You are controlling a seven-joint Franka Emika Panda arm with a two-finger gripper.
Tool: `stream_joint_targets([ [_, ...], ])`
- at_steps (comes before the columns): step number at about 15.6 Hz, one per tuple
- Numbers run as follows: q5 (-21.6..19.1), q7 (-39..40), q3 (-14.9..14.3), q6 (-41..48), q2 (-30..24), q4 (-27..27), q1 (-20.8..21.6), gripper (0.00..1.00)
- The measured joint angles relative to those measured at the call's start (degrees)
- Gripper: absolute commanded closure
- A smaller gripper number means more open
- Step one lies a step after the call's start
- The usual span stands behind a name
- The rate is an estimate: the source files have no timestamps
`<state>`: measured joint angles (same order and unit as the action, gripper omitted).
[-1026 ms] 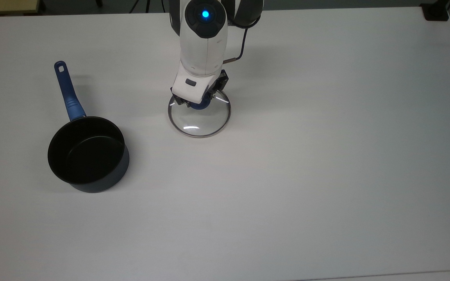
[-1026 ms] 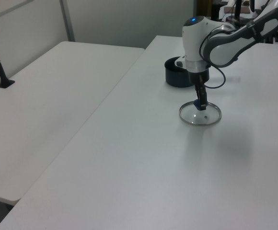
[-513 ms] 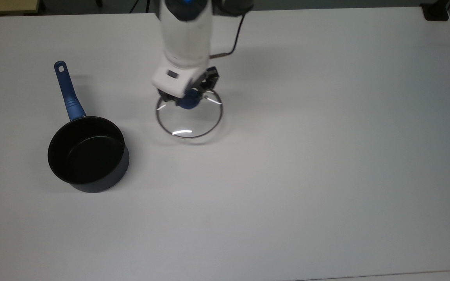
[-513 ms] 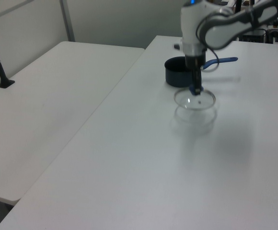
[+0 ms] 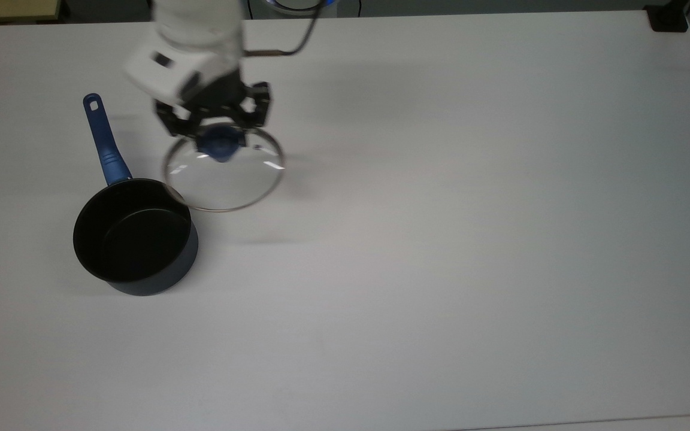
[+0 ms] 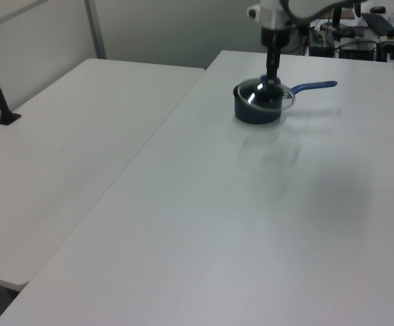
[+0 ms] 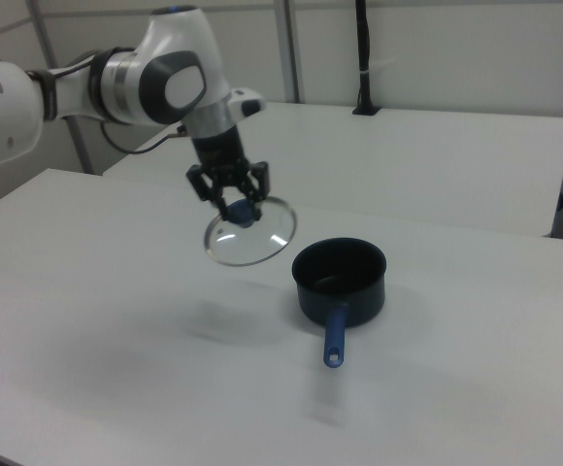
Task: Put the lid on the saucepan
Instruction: 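Lift the lid and carry it over the black saucepan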
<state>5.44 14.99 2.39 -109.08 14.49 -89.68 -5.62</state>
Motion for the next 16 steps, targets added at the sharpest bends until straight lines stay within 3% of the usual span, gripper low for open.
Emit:
stream_joint_targets([
  [6, -0.01, 6.52, -0.14, 0.09, 3.69, 4.59, -7.23, 0.49],
  [11, 0.0, 6.93, -0.14, -6.58, 10.71, 9.22, -8.7, 0.49],
  [16, 0.0, 7.66, -0.14, -9.36, 12.44, 10.0, -9.08, 0.49],
])
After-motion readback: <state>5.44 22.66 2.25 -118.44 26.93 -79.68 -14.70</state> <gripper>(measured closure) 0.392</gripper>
